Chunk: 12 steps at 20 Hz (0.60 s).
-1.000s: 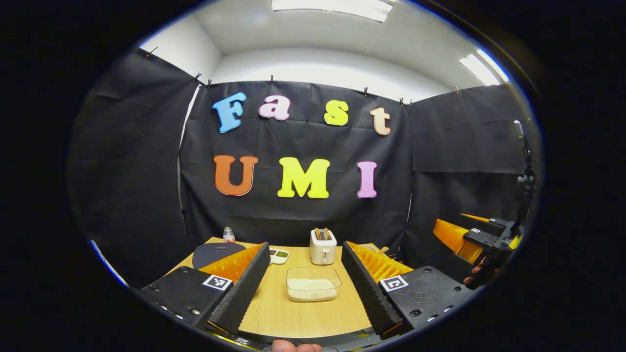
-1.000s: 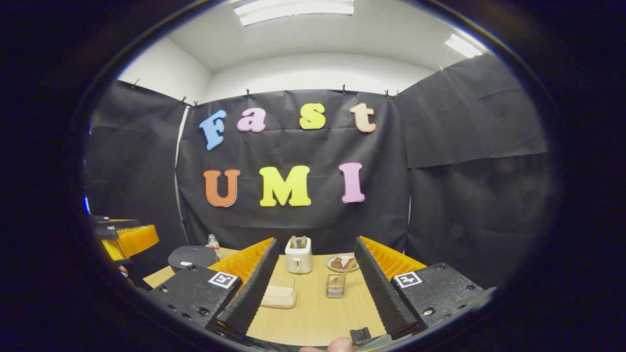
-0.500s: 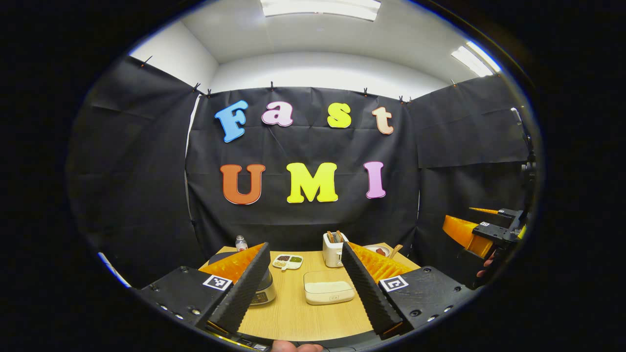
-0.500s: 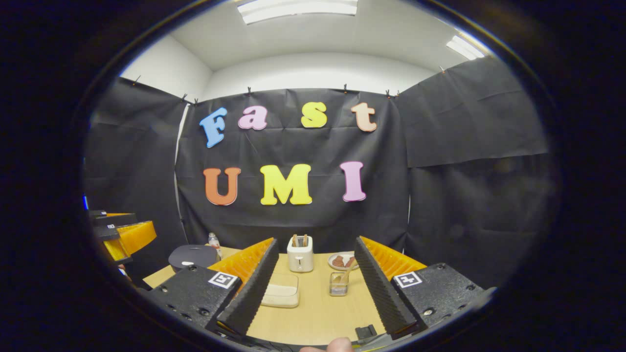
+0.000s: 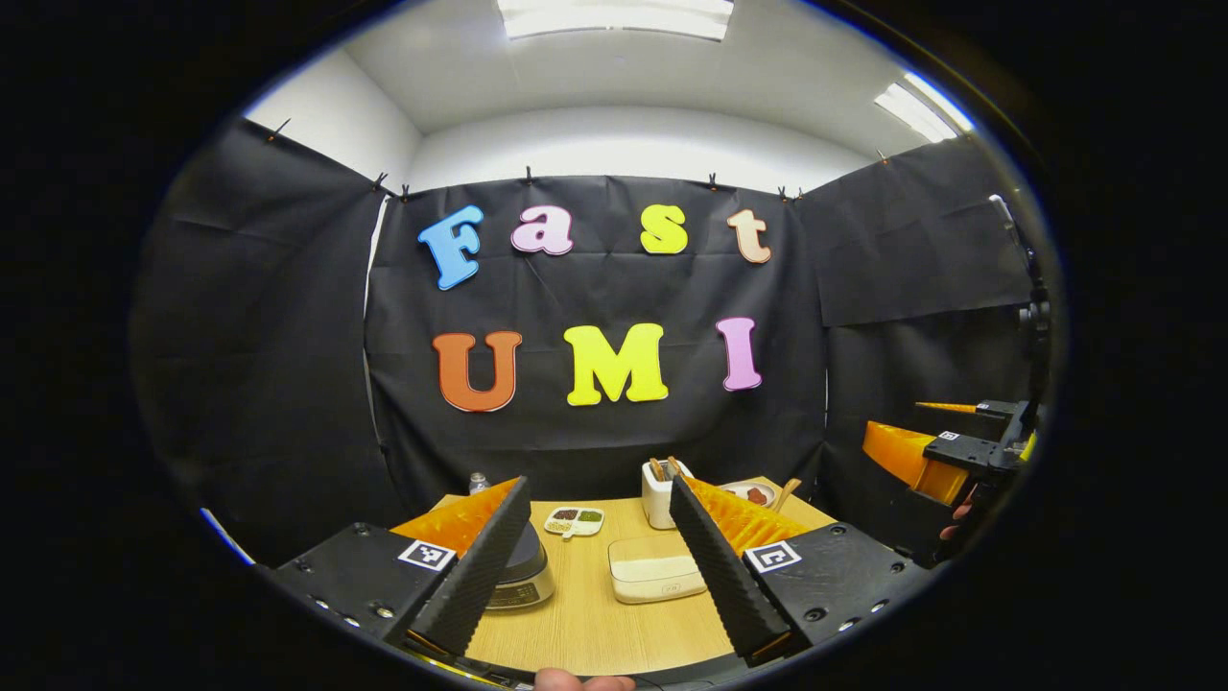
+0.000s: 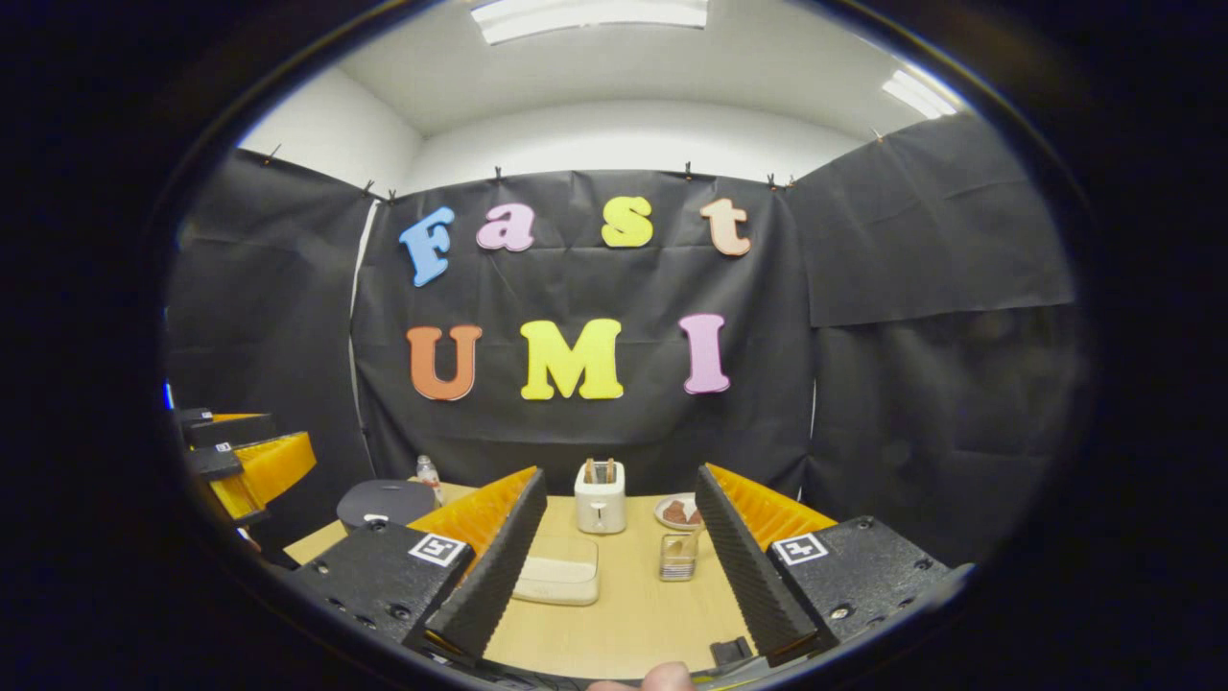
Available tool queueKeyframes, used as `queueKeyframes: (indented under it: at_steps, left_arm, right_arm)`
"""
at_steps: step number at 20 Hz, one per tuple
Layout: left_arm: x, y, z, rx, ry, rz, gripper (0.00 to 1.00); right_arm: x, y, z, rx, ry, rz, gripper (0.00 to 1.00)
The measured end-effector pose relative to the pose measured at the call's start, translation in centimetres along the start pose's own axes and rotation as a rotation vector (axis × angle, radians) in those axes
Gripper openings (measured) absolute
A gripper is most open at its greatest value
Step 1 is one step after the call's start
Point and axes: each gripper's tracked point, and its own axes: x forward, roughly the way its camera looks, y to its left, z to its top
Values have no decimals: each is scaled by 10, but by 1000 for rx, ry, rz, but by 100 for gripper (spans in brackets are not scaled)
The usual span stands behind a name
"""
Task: Close the left gripper, press the button to open the rice cooker; take a wooden spoon from the chopstick holder with the right hand, scoop a spoonful of rice and pour it into the rice cooker, then put the wooden spoon back into the chopstick holder.
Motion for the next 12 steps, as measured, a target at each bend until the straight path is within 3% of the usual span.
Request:
queueKeyframes:
  at_steps: [12]
  left_arm:
    - [9,13,0,-9,10,25,94]
  right_arm:
    - [9,-1,-3,-9,11,-6,100]
